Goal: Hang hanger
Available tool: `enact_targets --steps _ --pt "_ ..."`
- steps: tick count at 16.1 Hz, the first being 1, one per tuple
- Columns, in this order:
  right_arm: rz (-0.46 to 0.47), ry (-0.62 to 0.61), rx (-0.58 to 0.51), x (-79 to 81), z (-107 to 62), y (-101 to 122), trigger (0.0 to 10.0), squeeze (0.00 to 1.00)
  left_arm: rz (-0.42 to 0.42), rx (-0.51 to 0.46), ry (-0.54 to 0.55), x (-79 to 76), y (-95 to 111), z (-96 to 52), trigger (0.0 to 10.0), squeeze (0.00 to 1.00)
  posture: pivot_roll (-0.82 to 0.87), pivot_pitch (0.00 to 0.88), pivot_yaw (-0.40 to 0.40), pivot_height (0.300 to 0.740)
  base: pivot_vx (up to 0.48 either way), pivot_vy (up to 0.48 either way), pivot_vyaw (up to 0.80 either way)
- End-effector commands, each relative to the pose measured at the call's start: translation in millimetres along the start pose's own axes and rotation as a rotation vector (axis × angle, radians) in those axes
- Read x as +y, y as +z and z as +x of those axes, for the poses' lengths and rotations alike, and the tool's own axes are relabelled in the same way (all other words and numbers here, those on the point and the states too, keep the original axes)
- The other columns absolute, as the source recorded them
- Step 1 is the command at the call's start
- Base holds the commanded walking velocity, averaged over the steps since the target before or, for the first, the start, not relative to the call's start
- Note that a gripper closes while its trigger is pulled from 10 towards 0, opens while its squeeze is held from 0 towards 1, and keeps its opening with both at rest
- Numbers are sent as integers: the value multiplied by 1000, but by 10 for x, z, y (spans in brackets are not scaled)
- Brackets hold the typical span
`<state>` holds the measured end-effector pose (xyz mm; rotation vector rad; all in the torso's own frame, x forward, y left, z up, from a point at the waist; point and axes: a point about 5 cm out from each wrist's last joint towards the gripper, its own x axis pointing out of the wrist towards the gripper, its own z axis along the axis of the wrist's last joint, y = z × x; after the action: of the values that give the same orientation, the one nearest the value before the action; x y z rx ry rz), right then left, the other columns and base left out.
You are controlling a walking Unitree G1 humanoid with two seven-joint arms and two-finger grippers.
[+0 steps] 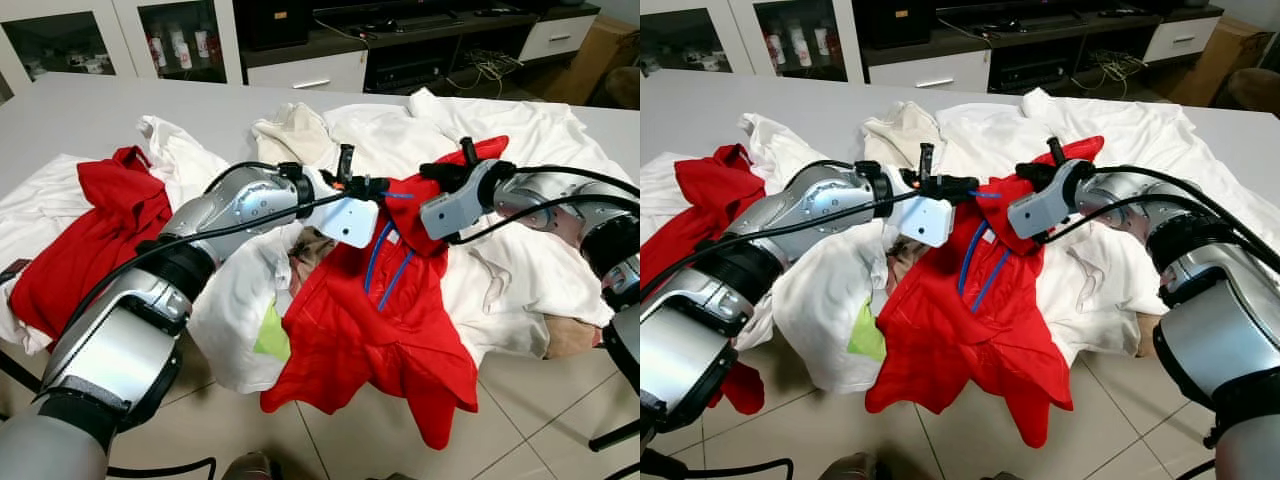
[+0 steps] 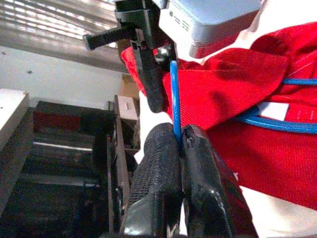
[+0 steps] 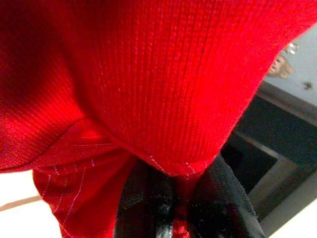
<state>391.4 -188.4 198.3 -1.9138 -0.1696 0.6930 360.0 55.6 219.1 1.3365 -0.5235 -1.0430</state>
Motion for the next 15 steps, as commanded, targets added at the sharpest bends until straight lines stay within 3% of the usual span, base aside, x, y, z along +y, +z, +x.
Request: enact_targets --steps 1,5,6,8,10,11,15 --pt "57 6 40 101 -30 -59 0 0 10 41 61 159 -59 -47 10000 0 87 0 -15 740 0 0 0" --pt "63 -11 35 104 -30 -49 0 0 -5 27 62 172 -61 -52 10000 0 81 0 -11 740 0 0 0" --pt "64 -14 34 102 -30 -48 0 0 -5 19 73 188 -54 -56 10000 1000 81 0 -11 740 0 0 0" --pt "65 -24 32 94 -27 -43 0 0 4 15 73 201 -52 -57 10000 1000 81 0 -10 740 0 0 0" --pt "68 -39 30 83 -17 -29 0 0 71 63 133 250 -81 -40 10000 957 81 0 -10 740 0 0 0" --pt "69 -40 31 87 -14 -27 0 0 96 75 149 269 -86 -38 10000 0 83 0 -10 740 0 0 0" --pt "96 -56 60 100 -12 -50 0 0 114 122 206 354 -158 -86 10000 0 85 0 -11 740 0 0 0"
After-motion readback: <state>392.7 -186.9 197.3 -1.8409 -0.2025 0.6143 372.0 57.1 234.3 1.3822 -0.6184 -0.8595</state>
